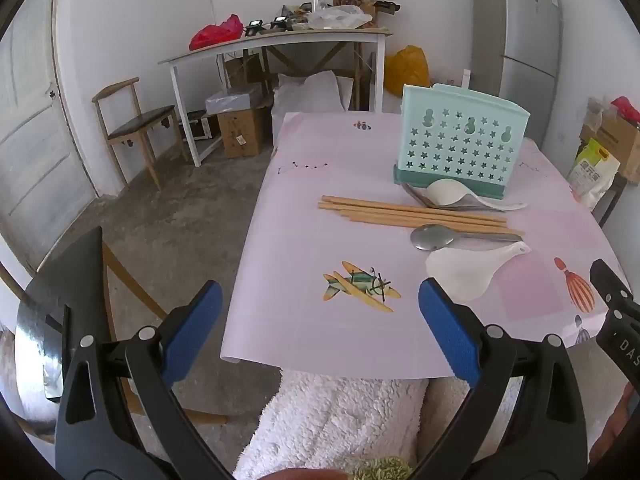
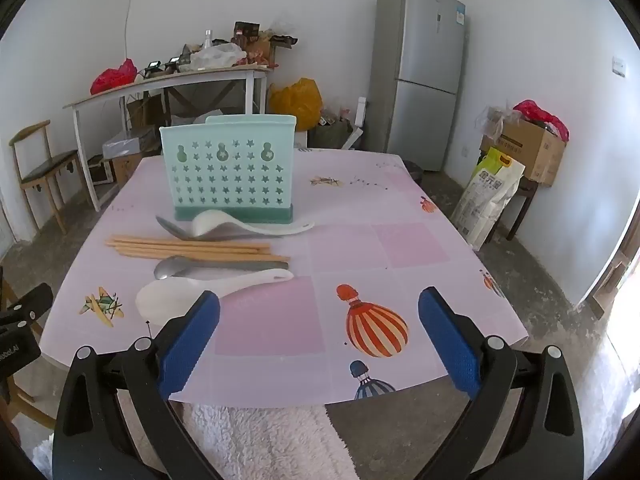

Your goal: Organize utensils

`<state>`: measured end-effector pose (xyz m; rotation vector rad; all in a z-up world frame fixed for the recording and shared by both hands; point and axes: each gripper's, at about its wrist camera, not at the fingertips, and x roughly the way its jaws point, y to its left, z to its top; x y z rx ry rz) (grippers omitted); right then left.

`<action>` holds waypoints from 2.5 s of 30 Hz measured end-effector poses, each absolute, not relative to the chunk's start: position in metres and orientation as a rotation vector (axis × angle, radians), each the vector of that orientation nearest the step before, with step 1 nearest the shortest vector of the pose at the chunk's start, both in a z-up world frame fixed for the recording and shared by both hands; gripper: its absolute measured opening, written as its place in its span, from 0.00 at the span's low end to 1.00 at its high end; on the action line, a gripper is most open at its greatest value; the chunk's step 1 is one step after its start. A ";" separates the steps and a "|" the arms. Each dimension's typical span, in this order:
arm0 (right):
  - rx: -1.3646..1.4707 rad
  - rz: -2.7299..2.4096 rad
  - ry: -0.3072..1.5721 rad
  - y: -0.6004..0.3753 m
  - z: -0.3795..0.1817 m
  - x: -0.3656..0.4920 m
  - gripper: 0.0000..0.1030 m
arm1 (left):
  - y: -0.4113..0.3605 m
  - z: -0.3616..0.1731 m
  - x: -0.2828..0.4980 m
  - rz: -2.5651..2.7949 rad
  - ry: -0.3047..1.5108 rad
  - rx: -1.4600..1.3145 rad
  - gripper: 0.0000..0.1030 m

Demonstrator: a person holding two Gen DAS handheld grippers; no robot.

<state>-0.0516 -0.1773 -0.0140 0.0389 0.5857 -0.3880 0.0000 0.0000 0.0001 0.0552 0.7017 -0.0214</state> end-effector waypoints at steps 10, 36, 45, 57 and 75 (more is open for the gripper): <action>0.035 -0.388 0.588 -0.176 -0.014 -0.050 0.94 | 0.002 0.000 -0.001 -0.026 0.710 0.047 0.92; 0.030 -0.390 0.587 -0.174 -0.012 -0.049 0.94 | 0.004 -0.008 0.002 -0.027 0.729 0.034 0.92; 0.029 -0.390 0.587 -0.173 -0.012 -0.049 0.94 | 0.004 -0.008 0.003 -0.027 0.731 0.033 0.92; 0.028 -0.389 0.588 -0.174 -0.013 -0.049 0.94 | 0.007 -0.010 0.001 -0.023 0.737 0.035 0.92; 0.029 -0.389 0.588 -0.173 -0.013 -0.047 0.94 | 0.014 -0.014 0.004 0.003 0.761 0.041 0.92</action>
